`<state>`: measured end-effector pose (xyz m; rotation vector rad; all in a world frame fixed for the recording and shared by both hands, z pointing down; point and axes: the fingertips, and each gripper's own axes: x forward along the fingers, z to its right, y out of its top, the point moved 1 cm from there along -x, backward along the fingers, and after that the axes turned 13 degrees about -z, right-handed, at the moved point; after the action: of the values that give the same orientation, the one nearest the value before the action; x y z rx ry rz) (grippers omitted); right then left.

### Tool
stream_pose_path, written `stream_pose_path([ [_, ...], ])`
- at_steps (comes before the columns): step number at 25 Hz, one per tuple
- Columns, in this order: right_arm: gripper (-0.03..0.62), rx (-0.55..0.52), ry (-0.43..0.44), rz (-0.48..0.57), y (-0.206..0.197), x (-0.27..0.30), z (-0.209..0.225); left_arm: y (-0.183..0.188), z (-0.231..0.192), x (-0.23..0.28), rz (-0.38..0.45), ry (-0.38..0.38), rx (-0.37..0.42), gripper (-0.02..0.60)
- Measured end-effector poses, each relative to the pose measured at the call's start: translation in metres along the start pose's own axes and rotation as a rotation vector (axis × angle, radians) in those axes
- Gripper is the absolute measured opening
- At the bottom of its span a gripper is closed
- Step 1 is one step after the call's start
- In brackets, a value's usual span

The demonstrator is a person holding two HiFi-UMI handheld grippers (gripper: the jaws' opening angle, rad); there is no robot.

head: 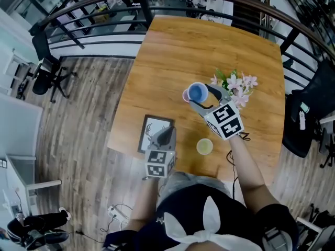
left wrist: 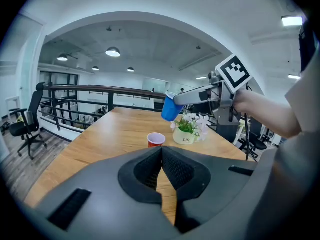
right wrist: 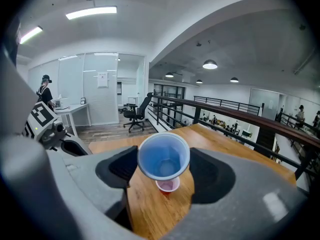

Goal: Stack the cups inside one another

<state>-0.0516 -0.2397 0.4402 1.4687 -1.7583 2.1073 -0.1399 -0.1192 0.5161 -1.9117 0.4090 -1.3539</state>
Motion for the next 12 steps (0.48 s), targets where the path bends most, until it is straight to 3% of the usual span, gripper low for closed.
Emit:
stream_pose_path([
  [12,0.321,0.025,0.055,-0.044,-0.002,0.051,0.018,0.009,-0.029,0.031,-0.022,0.004,-0.031,0.018],
])
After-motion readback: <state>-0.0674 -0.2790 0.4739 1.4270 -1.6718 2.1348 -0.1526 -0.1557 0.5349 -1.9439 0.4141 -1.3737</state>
